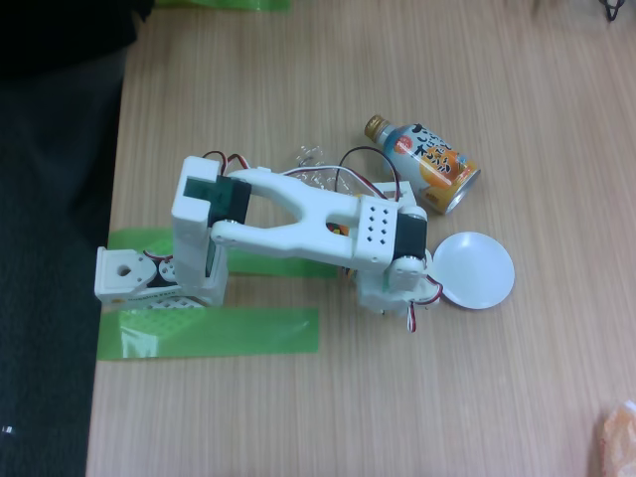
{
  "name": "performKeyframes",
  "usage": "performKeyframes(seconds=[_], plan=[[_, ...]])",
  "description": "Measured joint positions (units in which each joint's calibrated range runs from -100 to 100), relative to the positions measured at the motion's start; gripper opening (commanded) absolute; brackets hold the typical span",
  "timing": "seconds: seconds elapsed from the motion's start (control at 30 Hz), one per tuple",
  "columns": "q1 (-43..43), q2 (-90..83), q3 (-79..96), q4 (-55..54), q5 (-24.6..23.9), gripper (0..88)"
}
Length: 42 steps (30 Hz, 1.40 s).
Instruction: Pick up the plastic bottle and stand it up on the white place
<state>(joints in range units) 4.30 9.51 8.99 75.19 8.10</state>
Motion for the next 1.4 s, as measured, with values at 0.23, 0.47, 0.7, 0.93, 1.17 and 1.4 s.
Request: performKeyframes(seconds=[0.23, 0.47, 0.7, 0.93, 1.17, 1.4], plan=[[-1.2, 0.0, 0.0, 0.0, 0.9, 25.5], [-1.0, 0.0, 0.0, 0.0, 2.7, 25.6], [-1.0, 0.0, 0.9, 0.0, 3.3, 25.6], [-1.0, 0.0, 1.0, 0.1, 3.3, 25.6], [-1.6, 0.1, 2.4, -0.3, 3.3, 25.6], [-1.6, 0.1, 3.5, -0.1, 3.3, 25.7]])
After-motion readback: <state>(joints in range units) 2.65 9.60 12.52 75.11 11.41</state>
